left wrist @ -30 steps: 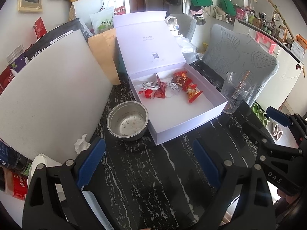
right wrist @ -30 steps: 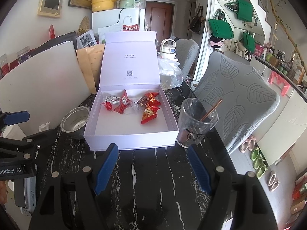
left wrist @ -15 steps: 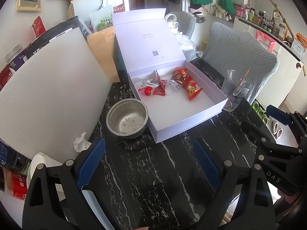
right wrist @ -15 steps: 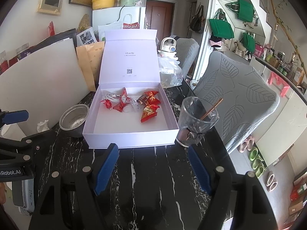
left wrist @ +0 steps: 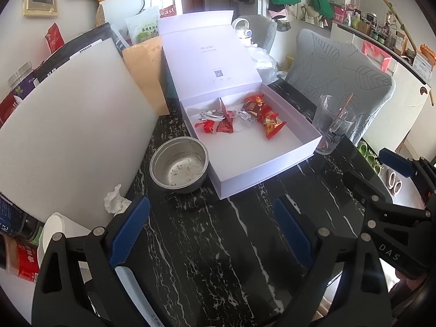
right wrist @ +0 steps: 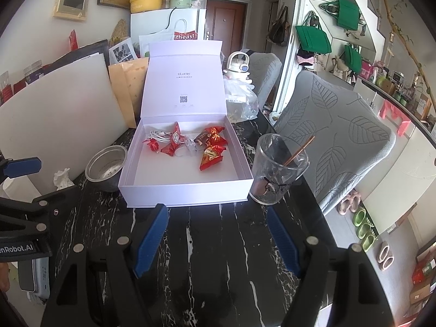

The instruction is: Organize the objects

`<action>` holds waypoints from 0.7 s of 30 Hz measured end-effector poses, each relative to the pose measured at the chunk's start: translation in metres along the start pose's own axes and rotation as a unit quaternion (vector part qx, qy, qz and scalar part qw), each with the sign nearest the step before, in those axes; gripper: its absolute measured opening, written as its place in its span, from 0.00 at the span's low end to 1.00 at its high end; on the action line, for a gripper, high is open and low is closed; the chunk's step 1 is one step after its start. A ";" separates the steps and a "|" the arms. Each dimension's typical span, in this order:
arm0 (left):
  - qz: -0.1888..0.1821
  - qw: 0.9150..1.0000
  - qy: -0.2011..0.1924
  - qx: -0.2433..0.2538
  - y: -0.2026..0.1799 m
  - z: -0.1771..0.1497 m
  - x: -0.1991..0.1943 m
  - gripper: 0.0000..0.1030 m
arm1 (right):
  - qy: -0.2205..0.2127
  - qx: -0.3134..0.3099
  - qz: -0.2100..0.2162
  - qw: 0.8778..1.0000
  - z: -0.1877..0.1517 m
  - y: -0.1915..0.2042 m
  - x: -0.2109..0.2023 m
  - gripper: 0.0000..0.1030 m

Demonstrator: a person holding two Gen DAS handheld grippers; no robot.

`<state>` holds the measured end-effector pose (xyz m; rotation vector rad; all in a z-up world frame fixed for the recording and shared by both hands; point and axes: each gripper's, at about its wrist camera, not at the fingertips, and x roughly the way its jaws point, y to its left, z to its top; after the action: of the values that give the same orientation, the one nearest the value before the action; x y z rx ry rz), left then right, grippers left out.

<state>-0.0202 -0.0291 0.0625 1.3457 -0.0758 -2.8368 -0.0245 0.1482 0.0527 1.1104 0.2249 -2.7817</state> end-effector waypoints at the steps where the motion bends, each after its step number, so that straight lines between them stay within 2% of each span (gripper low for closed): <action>1: -0.001 1.000 0.000 0.000 0.000 0.000 -0.001 0.90 | 0.001 0.000 0.000 1.000 -0.001 0.000 0.000 0.73; 21: -0.016 1.000 -0.002 -0.001 -0.010 -0.018 -0.012 0.90 | 0.002 0.008 -0.004 1.000 -0.019 -0.005 -0.016 0.73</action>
<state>0.0018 -0.0200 0.0597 1.3529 -0.0514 -2.8653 -0.0011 0.1583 0.0503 1.1219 0.2091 -2.7936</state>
